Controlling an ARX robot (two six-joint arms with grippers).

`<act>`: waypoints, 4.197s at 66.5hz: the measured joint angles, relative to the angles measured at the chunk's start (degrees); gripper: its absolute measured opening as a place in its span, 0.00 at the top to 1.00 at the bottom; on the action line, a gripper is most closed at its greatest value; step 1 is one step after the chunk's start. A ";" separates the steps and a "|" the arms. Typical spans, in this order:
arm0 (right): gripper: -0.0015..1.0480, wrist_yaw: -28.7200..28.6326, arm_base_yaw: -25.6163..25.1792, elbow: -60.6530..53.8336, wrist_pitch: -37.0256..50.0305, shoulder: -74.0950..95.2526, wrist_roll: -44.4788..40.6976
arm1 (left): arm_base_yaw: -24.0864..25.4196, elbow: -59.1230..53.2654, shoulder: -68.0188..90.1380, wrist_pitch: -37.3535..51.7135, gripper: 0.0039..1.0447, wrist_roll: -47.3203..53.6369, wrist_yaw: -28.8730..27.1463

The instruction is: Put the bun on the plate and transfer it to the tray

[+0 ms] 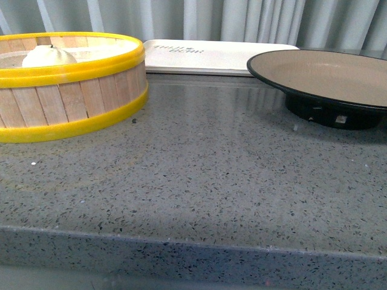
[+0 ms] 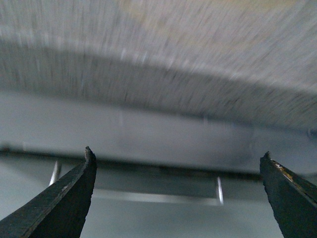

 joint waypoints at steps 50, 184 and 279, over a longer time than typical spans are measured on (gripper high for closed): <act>0.08 0.07 0.00 0.00 0.00 0.00 0.00 | -22.23 48.54 58.12 21.05 0.06 5.33 -15.98; 0.08 0.07 0.00 0.00 0.00 0.00 0.00 | -33.70 71.34 68.65 12.83 0.96 10.45 -22.88; 0.08 0.09 0.00 0.00 0.00 0.00 0.00 | -52.02 99.58 103.62 3.91 0.96 14.71 -21.73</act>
